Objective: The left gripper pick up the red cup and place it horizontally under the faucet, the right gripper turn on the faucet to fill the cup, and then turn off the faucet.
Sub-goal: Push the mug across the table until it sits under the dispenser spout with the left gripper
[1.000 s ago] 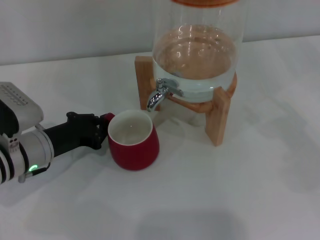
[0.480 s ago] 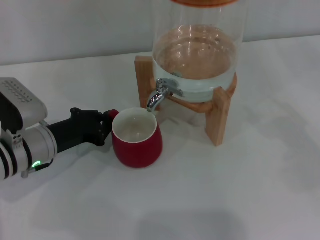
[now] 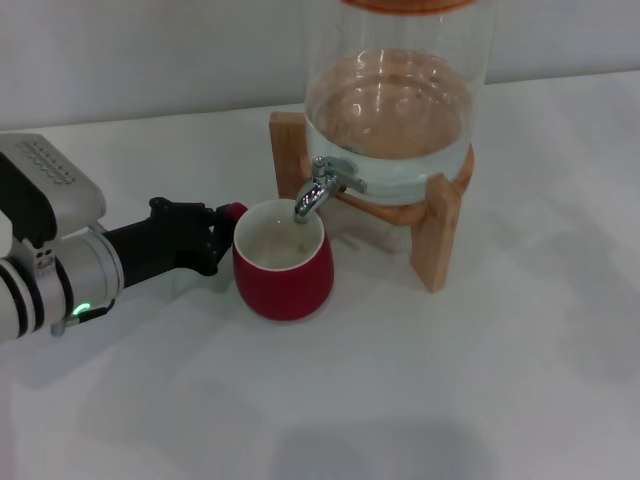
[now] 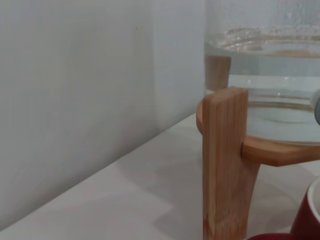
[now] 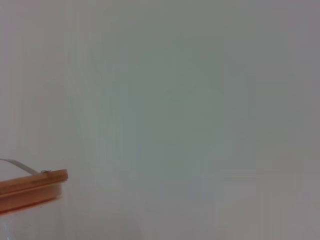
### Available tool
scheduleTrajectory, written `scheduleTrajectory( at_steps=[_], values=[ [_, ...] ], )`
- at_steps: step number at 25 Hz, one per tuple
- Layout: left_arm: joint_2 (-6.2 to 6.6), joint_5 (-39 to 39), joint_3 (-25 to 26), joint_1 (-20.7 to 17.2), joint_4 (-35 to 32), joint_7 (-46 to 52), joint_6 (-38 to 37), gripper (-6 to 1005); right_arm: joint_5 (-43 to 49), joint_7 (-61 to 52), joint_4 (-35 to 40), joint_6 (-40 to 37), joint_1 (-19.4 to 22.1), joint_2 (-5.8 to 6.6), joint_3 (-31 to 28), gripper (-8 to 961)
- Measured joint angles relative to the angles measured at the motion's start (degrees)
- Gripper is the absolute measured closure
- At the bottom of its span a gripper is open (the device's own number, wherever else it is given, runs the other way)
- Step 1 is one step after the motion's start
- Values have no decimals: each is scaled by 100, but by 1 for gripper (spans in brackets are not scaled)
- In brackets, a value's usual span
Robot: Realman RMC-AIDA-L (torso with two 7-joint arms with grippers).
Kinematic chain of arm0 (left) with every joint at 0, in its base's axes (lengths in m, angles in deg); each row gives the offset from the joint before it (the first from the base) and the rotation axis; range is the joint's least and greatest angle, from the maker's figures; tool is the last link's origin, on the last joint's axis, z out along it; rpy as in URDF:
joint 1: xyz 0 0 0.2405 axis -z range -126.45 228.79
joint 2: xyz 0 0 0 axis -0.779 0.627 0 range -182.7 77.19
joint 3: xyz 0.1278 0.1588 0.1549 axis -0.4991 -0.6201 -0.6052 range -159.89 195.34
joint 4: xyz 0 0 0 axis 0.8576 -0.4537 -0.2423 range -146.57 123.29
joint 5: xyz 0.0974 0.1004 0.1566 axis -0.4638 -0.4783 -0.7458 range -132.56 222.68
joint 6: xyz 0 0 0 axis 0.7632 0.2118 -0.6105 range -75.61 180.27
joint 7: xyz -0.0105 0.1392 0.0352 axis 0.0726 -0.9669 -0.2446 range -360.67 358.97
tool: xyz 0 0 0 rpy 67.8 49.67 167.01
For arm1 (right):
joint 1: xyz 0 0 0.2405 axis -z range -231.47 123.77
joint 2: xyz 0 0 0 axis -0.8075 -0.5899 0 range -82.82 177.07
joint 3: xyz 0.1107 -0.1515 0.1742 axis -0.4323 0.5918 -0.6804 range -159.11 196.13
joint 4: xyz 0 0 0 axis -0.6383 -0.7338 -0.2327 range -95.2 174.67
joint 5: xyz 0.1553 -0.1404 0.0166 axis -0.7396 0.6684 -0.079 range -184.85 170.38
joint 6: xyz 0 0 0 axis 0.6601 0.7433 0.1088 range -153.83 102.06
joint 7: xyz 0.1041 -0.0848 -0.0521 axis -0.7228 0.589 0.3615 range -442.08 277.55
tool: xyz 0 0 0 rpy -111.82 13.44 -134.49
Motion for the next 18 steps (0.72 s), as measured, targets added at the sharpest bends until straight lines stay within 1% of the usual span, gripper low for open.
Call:
scheduleTrajectory(
  at_steps=[9,18],
  values=[
    [0,0,-6,81,34,0,19,901,0,6,6,-8,-8,0,0,234],
    [1,7,-62,82,39,16,-32,900,0,10,20,17,6,0,0,234]
  ],
)
